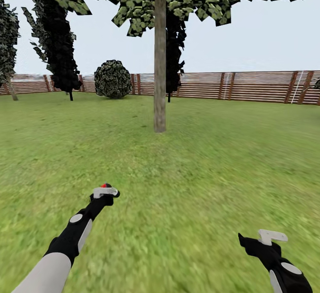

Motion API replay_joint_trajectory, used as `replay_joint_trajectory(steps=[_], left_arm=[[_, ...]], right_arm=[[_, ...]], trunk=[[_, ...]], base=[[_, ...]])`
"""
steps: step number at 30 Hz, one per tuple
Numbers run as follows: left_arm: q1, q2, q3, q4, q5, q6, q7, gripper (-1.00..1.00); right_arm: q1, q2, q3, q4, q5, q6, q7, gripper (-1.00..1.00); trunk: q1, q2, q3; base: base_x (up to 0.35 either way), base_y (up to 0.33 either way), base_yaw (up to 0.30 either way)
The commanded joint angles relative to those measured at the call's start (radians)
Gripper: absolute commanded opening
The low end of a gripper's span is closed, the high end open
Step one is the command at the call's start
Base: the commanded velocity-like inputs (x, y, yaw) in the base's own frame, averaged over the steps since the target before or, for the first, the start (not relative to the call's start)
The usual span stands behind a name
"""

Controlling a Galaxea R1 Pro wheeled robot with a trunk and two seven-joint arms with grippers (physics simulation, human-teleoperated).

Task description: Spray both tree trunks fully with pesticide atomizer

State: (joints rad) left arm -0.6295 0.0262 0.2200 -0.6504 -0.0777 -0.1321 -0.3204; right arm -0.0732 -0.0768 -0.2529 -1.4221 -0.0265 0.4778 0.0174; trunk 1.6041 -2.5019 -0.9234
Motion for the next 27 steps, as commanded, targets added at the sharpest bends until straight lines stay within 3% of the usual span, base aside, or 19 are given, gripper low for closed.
replay_joint_trajectory(steps=[1,11,27], left_arm=[[-0.001,0.0,0.005,0.0,-0.008,-0.004,-0.024,-1.0],[0.0,0.035,0.008,-0.002,-0.007,-0.006,-0.036,-1.0],[0.001,0.034,0.006,0.001,-0.007,-0.004,-0.035,-1.0]], right_arm=[[0.0,0.0,-0.001,-0.002,-0.003,0.005,0.002,1.0],[0.0,0.0,0.0,-0.002,-0.003,0.005,0.003,1.0],[0.0,0.008,0.001,-0.002,-0.004,0.005,0.003,1.0]], trunk=[[0.0,0.0,-0.001],[0.0,0.0,-0.006],[0.0,0.0,-0.013]], base=[[0.325,0.085,0.0],[0.326,0.079,0.0],[0.326,0.077,0.0]])
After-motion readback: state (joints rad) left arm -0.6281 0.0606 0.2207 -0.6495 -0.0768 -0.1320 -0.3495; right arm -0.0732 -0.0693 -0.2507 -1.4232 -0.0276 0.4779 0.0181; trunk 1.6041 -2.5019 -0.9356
